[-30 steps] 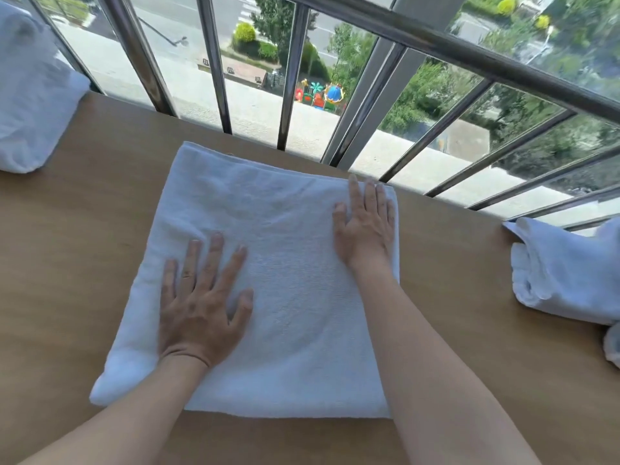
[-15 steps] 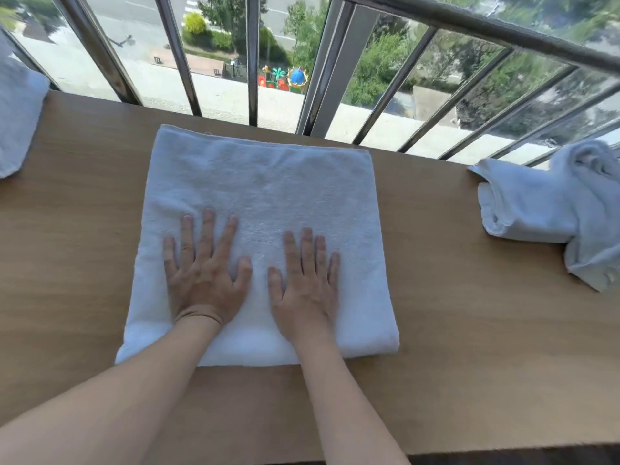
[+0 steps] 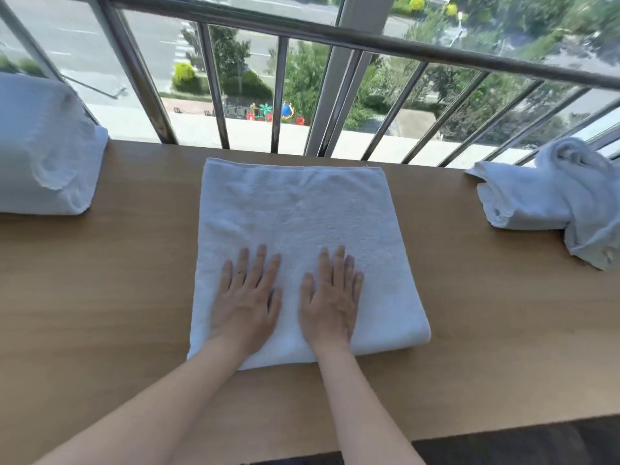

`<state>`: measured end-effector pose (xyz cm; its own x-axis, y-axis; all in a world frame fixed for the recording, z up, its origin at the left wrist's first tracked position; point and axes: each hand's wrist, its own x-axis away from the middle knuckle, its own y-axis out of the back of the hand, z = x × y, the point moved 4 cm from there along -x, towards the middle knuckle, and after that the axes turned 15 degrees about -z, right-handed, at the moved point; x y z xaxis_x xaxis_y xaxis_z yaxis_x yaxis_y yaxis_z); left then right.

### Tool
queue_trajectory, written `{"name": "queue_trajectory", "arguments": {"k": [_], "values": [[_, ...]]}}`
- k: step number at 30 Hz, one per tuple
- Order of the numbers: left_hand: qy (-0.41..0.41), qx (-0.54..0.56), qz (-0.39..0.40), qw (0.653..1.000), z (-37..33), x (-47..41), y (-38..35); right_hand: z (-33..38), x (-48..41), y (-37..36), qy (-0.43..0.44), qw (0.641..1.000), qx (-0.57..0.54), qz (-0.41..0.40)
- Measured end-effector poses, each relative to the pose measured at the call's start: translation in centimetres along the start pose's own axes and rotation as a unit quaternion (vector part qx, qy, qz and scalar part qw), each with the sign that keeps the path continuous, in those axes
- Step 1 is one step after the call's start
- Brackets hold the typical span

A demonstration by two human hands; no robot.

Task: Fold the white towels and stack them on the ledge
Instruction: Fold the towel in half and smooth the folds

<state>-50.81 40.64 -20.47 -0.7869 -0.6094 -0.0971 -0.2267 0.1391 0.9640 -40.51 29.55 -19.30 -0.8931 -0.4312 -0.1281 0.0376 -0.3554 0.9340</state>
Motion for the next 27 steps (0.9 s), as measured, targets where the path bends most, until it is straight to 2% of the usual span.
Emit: {"name": "queue_trajectory", "arguments": {"k": [3, 6, 9, 19, 27], "values": [[-0.045, -0.001, 0.008, 0.999, 0.8, 0.4, 0.4, 3.4, 2.1, -1.9, -0.044, 0.999, -0.016, 0.011], [-0.105, -0.014, 0.016, 0.994, 1.6, -0.8, 0.6, 3.8, 2.1, -2.5, -0.037, 0.999, 0.016, 0.005], [-0.127, -0.003, 0.025, 0.992, 2.4, -2.6, 0.5, 4.0, 2.0, -2.6, -0.029, 0.999, 0.036, -0.004], [-0.080, 0.002, -0.005, 0.997, 5.4, -12.9, -0.2, 4.1, 1.9, -2.9, 0.000, 0.998, 0.054, -0.036], [-0.031, 0.001, -0.017, 0.999, 6.1, -17.7, -0.5, 3.8, 2.0, -3.3, 0.018, 0.996, 0.064, -0.060]]}}
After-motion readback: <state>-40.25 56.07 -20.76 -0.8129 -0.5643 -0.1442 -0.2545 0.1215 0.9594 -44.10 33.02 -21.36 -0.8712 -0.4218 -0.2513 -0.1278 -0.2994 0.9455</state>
